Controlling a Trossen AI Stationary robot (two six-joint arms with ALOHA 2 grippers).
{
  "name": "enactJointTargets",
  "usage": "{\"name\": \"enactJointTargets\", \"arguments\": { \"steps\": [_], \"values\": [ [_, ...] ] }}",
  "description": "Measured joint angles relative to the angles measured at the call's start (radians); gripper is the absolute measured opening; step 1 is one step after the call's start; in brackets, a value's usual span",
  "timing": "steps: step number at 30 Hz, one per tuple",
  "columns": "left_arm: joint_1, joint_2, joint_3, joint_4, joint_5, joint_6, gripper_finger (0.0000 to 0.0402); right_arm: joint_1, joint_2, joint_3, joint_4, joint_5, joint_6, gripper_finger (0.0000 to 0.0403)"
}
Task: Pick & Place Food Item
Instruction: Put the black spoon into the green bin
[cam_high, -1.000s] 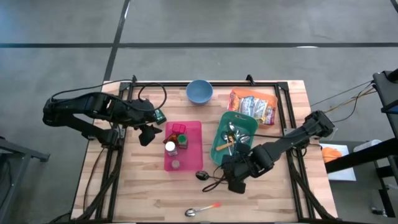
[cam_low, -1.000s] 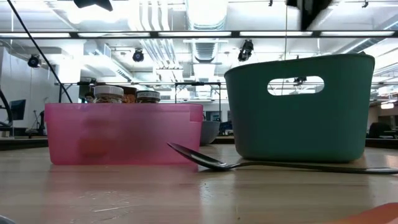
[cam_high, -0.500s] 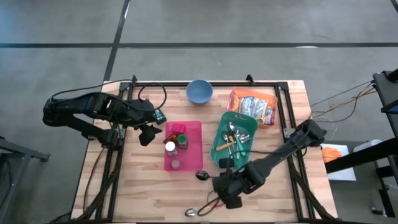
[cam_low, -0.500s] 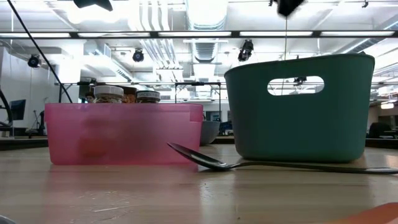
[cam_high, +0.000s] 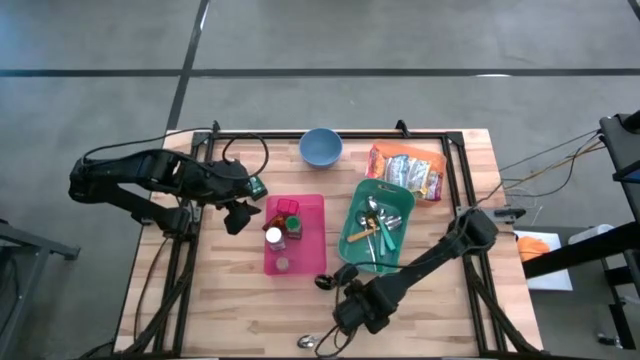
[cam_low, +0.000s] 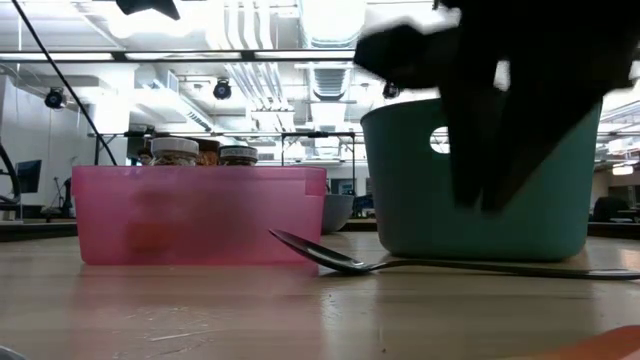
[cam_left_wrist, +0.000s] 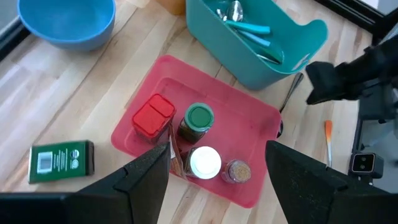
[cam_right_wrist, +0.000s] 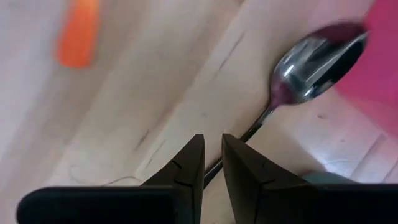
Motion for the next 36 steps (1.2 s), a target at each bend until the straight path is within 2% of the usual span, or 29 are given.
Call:
{"name": "enactJointTargets", "arguments": {
  "steps": [8, 12, 16, 22, 27, 36],
  "values": [
    [0.0, 0.0, -0.047, -0.001, 0.023, -0.034, 0.0262, -0.033, 0.033, -0.003, 0.014, 0.014, 0.041, 0.0052],
    [0.0, 0.0, -0.065, 0.002, 0.026, -0.035, 0.0262, -0.055, 0.019, -0.003, 0.037, -0.001, 0.132, 0.0052],
    [0.0, 0.001, -0.072, 0.012, 0.026, -0.035, 0.0262, -0.068, 0.017, -0.003, 0.05, -0.026, 0.152, 0.0058],
    [0.0, 0.0, -0.072, 0.016, 0.026, -0.035, 0.0262, -0.073, 0.016, -0.004, 0.056, -0.049, 0.139, 0.0128],
    [0.0, 0.0, -0.072, 0.017, 0.026, -0.034, 0.0262, -0.075, 0.019, -0.008, 0.059, -0.005, 0.121, 0.0187],
    [0.0, 0.0, -0.072, 0.017, 0.027, -0.031, 0.0262, -0.085, 0.064, -0.006, 0.06, 0.015, -0.004, 0.0198]
  ]
}}
